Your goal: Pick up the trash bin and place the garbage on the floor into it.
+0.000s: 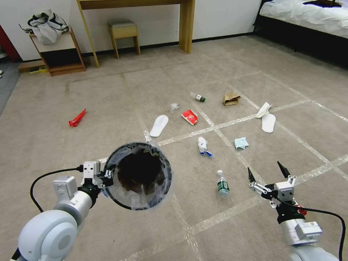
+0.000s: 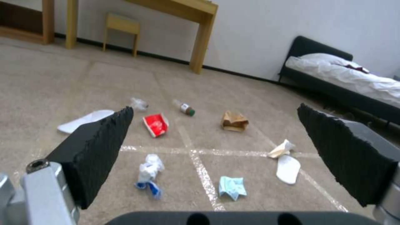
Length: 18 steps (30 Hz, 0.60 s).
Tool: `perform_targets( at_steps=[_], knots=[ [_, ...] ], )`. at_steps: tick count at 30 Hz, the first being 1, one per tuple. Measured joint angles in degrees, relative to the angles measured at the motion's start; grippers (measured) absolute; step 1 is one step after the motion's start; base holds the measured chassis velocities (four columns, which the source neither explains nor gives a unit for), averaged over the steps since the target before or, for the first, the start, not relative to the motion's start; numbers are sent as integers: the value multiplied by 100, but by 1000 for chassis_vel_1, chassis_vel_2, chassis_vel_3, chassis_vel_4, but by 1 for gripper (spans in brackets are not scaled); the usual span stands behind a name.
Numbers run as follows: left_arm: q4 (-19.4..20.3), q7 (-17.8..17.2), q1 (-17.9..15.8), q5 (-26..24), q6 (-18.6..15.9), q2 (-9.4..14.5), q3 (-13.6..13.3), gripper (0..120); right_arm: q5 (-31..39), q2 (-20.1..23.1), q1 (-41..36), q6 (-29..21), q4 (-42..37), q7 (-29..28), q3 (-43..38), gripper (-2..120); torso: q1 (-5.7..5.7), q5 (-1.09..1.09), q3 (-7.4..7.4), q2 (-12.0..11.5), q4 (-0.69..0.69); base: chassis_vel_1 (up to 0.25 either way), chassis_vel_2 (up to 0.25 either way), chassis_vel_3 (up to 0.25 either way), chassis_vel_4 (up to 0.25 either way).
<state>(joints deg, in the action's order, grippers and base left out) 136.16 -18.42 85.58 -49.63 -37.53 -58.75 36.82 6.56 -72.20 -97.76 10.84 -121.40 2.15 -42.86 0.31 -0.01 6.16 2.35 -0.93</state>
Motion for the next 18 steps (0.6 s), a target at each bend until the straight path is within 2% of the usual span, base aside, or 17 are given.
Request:
perform_targets(
  at_steps=[4, 10, 18],
  knots=[
    [266, -261, 112, -409, -105, 13, -71, 0, -10, -56, -5, -3, -20, 27, 33, 100, 0, 2, 0, 0, -1, 0, 0, 0, 0],
    [388, -325, 246, -434, -115, -59, -112, 0, -69, -156, -25, 2, -95, 45, 57, 100, 0, 1, 0, 0, -1, 0, 0, 0, 0],
    [355, -263, 283, -281, -117, -194, -79, 0, -151, -170, 47, 2, -13, 2, 75, 100, 0, 1, 0, 0, -1, 0, 0, 0, 0]
  ],
)
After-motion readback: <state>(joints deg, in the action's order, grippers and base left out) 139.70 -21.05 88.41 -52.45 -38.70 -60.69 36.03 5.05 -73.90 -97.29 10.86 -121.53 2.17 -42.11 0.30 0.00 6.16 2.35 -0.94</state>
